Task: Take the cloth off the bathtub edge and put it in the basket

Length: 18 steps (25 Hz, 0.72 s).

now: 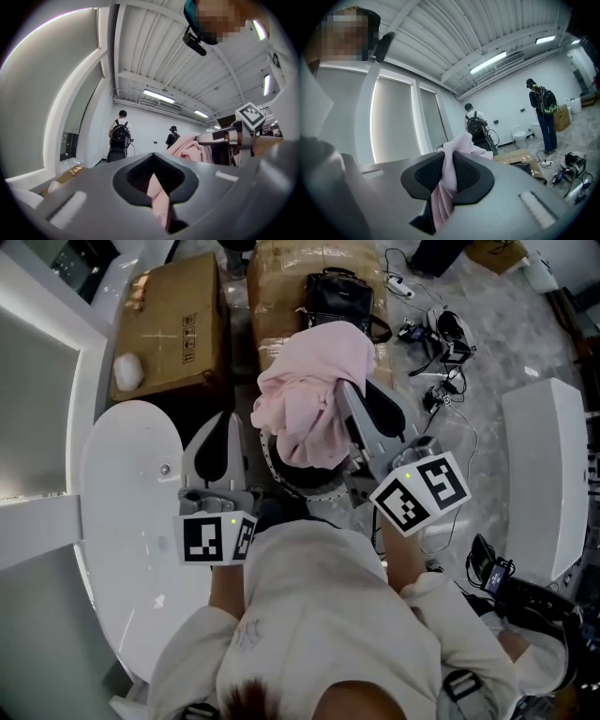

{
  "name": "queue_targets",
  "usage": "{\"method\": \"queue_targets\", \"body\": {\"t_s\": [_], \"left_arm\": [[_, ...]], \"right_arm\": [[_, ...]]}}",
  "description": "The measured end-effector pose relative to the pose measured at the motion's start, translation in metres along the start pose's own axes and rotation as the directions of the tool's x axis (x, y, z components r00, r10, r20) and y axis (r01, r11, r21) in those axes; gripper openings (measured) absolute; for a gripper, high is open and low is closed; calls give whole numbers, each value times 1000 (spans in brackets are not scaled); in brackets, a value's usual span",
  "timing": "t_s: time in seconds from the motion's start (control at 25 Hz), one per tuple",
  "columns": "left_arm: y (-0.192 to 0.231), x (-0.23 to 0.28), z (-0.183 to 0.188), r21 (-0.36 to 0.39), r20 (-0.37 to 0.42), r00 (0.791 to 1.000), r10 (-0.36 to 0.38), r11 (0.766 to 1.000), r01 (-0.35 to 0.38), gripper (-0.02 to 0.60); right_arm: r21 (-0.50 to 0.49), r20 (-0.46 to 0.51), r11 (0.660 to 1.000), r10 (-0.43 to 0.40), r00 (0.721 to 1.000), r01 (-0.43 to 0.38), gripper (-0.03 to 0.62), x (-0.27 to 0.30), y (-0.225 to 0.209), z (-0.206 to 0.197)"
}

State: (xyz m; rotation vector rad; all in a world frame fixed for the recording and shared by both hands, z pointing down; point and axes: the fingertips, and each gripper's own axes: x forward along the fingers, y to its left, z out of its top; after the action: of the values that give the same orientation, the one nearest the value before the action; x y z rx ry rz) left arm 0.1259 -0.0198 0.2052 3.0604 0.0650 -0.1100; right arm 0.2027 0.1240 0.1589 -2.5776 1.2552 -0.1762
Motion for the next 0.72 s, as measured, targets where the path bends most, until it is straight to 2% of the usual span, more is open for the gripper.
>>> {"method": "queue_targets", "body": {"t_s": [0.4, 0.72], "left_arm": [[-18, 23, -7, -17, -26, 987, -159, 987, 159, 49], [-18, 32, -6, -31, -44, 970, -238, 971, 237, 49]], "right_arm": [[15, 23, 988, -154, 988, 154, 52, -25, -28, -6], [17, 30, 967, -256, 966, 255, 52, -40, -35, -7]]}}
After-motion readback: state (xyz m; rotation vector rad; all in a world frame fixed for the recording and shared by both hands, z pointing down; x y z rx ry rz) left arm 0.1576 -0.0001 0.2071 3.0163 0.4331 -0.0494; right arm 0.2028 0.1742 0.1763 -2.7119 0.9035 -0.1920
